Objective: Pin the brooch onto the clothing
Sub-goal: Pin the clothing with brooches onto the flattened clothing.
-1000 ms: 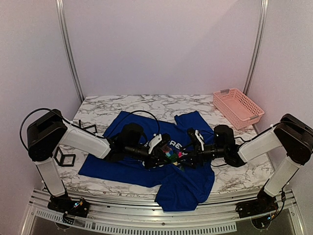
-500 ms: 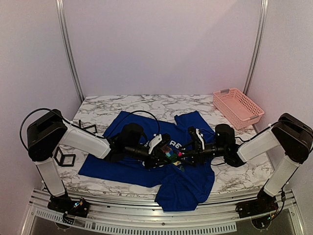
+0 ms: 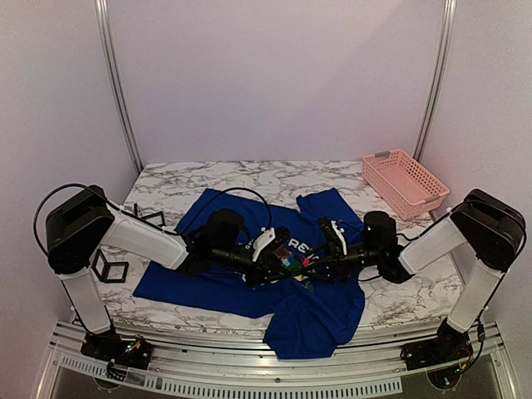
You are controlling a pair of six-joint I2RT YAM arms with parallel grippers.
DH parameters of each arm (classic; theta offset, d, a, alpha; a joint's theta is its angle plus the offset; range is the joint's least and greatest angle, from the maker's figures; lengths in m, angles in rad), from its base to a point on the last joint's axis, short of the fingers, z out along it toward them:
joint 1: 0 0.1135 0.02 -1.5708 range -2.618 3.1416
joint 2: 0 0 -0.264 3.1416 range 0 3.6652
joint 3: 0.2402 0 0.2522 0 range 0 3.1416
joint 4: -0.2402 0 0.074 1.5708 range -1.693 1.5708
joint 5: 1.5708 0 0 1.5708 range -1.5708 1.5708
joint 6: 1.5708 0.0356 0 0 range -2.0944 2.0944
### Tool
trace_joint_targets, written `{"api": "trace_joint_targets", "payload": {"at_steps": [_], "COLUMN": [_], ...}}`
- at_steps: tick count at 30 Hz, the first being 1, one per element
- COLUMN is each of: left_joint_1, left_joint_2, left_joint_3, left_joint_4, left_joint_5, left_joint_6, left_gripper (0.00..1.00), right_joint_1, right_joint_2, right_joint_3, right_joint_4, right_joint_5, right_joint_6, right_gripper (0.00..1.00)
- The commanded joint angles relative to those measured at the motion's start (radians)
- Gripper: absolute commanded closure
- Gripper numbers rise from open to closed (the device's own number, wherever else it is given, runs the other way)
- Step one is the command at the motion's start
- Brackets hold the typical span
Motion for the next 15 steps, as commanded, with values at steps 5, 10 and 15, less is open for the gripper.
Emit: {"api": "trace_joint_targets", "payload": {"at_steps": [5, 10, 15], "left_joint_1": [-0.010, -0.008, -0.007], "left_joint_2": [-0.015, -0.014, -0.018], "left_joint_3": [-0.007, -0.008, -0.013], "left_joint_4": [0.027, 0.029, 0.032], "left_joint_5": [0.024, 0.022, 0.019], "left_joint_6": [0.005, 0.002, -0.006], "left_gripper": [1.00, 1.00, 1.00], "right_joint_1": [-0.008, -0.008, -0.021], "right_joint_2": [0.043, 0.061, 0.053], "right_joint_3": [0.030, 0.030, 0.002], "right_joint_4": [0.080, 0.105, 0.092], "right_joint_5": [-0.051, -0.071, -0.104], "right_joint_6": [0.027, 0.045, 0.041], "right_gripper": [0.52, 0.64, 0.59]}}
